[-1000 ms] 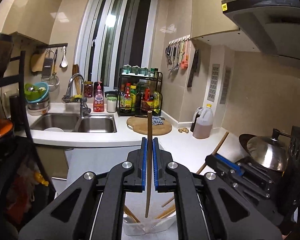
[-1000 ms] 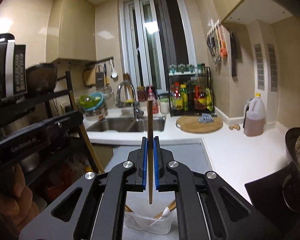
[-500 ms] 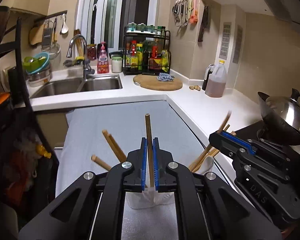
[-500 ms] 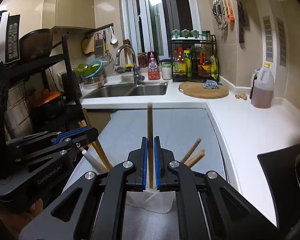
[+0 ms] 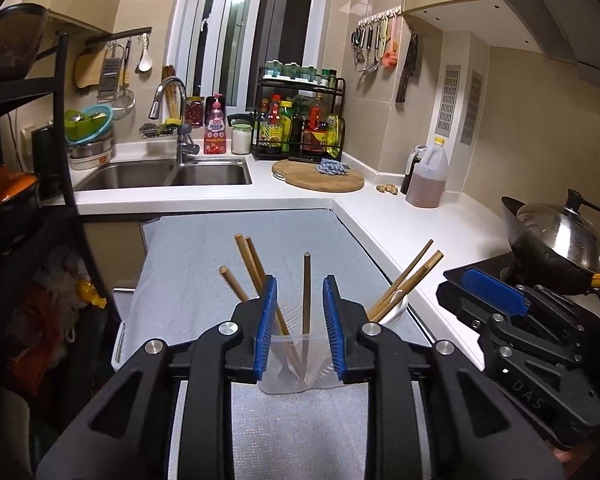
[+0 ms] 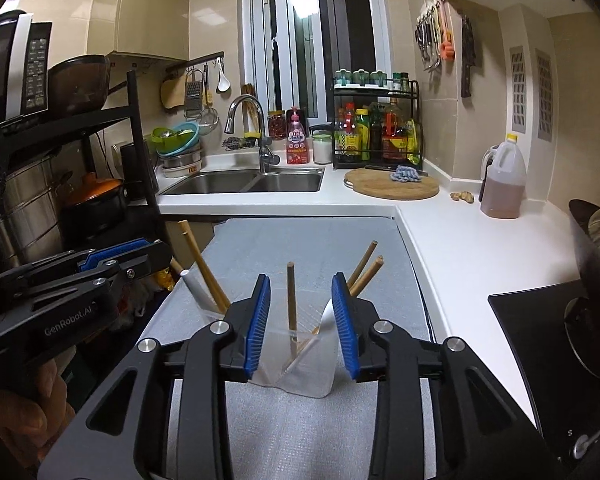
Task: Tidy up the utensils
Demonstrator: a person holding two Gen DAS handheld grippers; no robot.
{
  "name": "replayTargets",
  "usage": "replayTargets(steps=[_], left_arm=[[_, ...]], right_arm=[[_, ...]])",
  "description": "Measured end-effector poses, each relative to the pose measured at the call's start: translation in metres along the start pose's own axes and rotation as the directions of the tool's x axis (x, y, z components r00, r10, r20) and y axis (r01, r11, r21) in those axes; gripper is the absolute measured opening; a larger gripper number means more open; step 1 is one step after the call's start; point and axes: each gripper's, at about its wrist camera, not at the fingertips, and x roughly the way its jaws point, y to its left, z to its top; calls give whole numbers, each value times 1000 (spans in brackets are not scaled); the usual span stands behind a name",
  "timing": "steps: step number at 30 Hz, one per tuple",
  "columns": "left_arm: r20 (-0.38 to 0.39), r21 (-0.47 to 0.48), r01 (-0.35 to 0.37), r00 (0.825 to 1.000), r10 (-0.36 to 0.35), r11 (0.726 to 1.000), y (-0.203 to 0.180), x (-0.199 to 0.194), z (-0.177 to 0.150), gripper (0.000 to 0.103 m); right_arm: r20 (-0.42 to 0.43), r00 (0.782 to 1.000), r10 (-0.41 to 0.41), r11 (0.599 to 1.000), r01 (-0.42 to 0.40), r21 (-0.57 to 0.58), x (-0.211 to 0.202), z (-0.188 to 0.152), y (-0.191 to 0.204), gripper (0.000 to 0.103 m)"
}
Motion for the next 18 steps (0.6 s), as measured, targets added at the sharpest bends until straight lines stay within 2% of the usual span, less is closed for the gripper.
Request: replayTargets(steps=[1,2,3,5,7,8,9,11,14,16,18], left_arm=[[4,1,-2,1000,2,1000,1,-4,-2,26],[7,0,-4,1000,4,1000,1,-7,-3,31],[13,-2,-4,1000,4,1000,2,-12,-6,38],[21,-8,-4,1000,4,1000,4,-21,-12,43],[33,-7,-8,999,8,1000,6,-31,-22,57],[40,-6,-15,999,16,1000,8,-36,-27,67],[48,-5,-23,999,24,1000,11,-42,-35,74],[46,-10,-29,999,30,1000,17,-48,-54,76],[37,-41,-40,998,42,998,25,-45,-78,87],[32,-52,-60,998,62,997,27,-38,-91,87],[13,-52,-72,997,72,996,26,-28,-104,87]], right_arm=[[5,1000,-4,1000,4,-4,-5,-2,1,37],[11,1000,-10,1000,10,-6,-11,-5,3,39],[17,1000,-15,1000,16,-6,-16,-7,3,44],[31,999,-23,1000,23,-4,-26,-14,4,52],[43,998,-36,999,36,-8,-35,-22,5,61],[49,998,-49,999,50,-8,-40,-28,5,71],[60,996,-61,998,61,-4,-45,-33,4,82],[73,994,-78,997,79,-1,-52,-46,3,91],[73,990,-117,993,118,-4,-50,-67,-1,97],[86,983,-160,987,162,-9,-42,-84,-6,97],[51,982,-181,983,181,5,-30,-98,-15,98]])
